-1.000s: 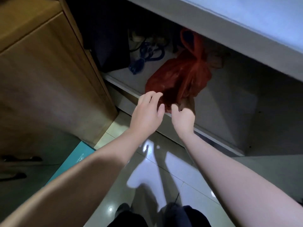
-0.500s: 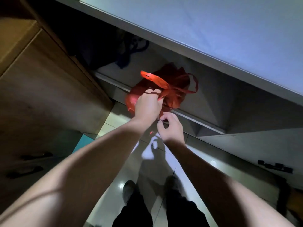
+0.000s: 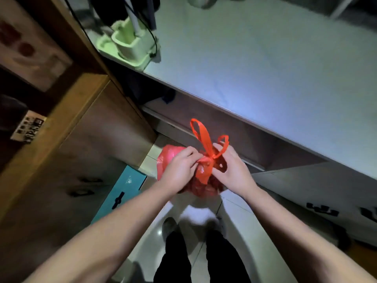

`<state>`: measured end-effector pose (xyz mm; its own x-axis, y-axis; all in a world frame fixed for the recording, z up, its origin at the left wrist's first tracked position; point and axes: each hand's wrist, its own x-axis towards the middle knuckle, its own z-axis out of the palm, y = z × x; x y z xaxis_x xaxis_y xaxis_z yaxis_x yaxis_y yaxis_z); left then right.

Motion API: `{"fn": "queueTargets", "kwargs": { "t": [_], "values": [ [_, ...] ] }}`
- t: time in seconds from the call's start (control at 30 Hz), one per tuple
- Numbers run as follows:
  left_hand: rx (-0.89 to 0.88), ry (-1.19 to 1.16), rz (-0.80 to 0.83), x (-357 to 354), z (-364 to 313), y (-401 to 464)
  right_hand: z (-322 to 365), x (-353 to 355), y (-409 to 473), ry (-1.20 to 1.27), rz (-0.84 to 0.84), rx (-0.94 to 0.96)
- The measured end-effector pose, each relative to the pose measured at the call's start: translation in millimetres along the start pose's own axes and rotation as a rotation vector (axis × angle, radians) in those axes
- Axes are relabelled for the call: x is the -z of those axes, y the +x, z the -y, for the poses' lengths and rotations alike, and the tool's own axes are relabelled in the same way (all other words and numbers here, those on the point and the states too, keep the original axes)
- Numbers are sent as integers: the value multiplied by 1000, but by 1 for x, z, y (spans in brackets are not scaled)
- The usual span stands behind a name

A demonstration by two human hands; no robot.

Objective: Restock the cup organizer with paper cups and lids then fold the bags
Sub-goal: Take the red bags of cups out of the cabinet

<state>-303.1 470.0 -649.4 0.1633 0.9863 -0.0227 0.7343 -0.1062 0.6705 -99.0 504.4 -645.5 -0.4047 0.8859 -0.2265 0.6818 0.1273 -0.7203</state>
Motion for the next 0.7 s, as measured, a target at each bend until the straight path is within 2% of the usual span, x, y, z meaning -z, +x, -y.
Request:
{"fn": "queueTargets", "kwargs": {
  "t": [0.1,0.23,0.37,0.5,0.7],
  "values": [
    [-19,1,83,18,-32,-22,20,20,-28,7,44,53],
    [6,-3,195,33,-77,-46,39,52,-76,-25,49,-3],
    [-92,71,321,48,-115,-54,61,80,-126,-77,48,-63],
    [-274,113,444,52,-173,-56,73,113,-196,-82,-74,-166],
    [-583,116,433,41,-293,-13,77,224,-268,-103,-329,-304]
  ]
}}
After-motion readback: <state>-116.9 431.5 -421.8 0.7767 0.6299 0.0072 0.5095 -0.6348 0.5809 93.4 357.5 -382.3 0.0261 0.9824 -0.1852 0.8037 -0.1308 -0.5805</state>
